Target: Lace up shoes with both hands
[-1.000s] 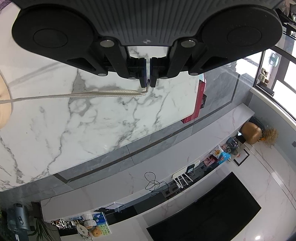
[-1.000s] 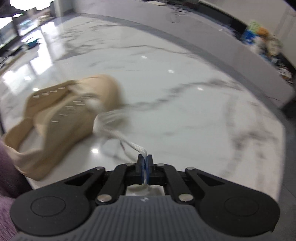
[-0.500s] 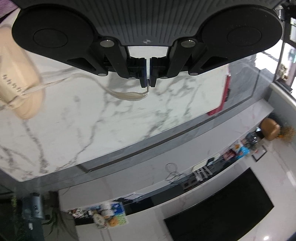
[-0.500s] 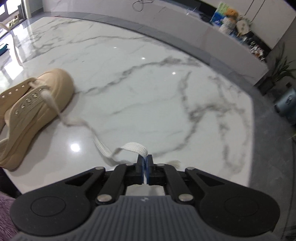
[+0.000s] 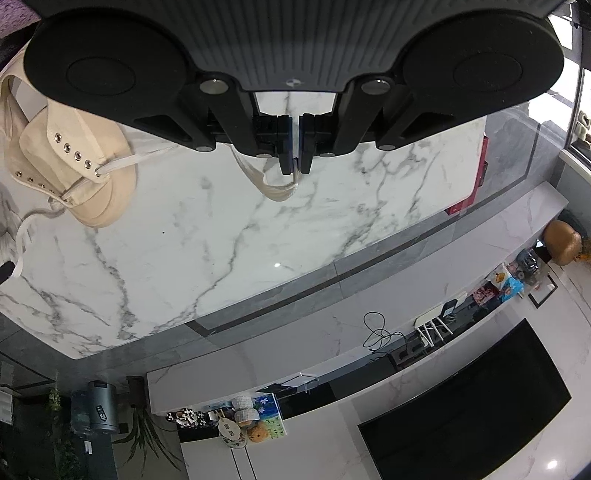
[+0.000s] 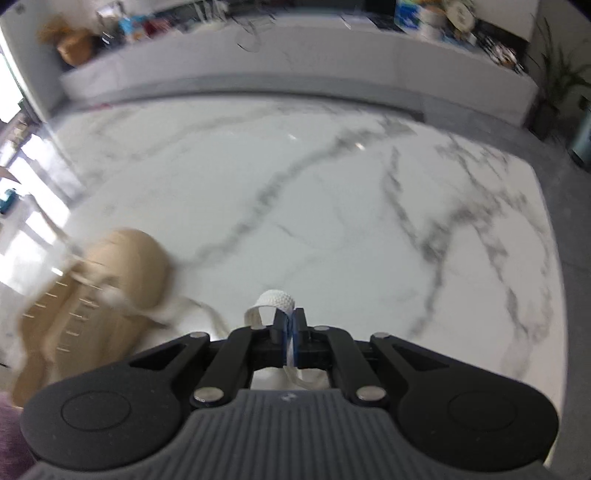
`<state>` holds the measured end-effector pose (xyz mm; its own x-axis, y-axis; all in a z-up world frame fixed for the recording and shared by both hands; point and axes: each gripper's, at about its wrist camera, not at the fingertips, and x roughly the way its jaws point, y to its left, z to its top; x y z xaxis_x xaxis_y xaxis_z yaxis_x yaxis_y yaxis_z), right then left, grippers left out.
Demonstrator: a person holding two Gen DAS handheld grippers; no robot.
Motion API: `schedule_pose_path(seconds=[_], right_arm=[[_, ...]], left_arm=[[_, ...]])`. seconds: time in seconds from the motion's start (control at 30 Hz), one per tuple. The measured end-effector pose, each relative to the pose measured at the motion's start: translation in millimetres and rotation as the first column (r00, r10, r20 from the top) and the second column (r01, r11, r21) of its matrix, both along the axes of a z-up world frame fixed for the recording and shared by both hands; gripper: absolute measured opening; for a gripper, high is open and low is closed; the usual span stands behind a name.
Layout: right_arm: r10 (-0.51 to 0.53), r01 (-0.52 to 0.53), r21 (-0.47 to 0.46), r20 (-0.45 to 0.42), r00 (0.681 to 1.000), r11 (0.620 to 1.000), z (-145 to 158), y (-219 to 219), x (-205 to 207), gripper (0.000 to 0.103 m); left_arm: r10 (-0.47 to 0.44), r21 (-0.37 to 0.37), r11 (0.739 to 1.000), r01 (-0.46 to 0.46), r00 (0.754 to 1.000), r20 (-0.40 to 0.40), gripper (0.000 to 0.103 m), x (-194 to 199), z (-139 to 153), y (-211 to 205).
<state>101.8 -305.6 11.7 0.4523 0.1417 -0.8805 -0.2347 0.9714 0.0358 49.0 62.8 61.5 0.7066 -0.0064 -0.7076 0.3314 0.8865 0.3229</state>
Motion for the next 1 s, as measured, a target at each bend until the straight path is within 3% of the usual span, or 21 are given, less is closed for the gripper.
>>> schedule_pose_path(seconds=[0.23,0.27,0.37,0.5,0.6,0.77,0.87,1.0], right_arm=[[-0.030,0.025,-0.100,-0.043,0.999,0.995,-25,-22,-1,0.007],[-0.020,0.016,-0.111,-0.039,0.999,0.994,-24,-24,-3,0.011],[0.043,-0.045,-0.174,-0.018,0.999,0.984,-19,-21,-8,0.036],[0.135,-0.126,-0.249,0.020,0.991,0.960,-9,-13,-16,0.036],[0.292,-0.276,-0.233,0.039,0.956,0.933,-5,0,-27,0.034],[0.516,-0.496,-0.286,-0.008,0.857,0.820,-17,28,-49,0.034],[0.578,-0.557,-0.328,-0.041,0.815,0.763,-27,38,-54,0.033],[0.612,-0.598,-0.371,-0.092,0.785,0.711,-40,44,-51,0.031]], left_arm=[[-0.012,0.002,1.000,0.012,1.000,-0.015,0.001,3,-7,-6],[-0.011,0.001,1.000,0.011,1.000,-0.016,0.001,4,-8,-6],[-0.014,-0.007,1.000,0.014,1.000,-0.022,0.001,5,-10,-7],[-0.021,-0.013,1.000,0.020,0.999,-0.024,0.001,6,-12,-9],[-0.027,-0.013,1.000,0.027,0.999,-0.026,0.001,5,-13,-9],[-0.039,-0.016,0.999,0.039,0.999,-0.027,0.001,3,-13,-9],[-0.043,-0.018,0.999,0.042,0.999,-0.028,0.001,2,-13,-9],[-0.046,-0.021,0.999,0.045,0.998,-0.030,0.001,2,-14,-8]])
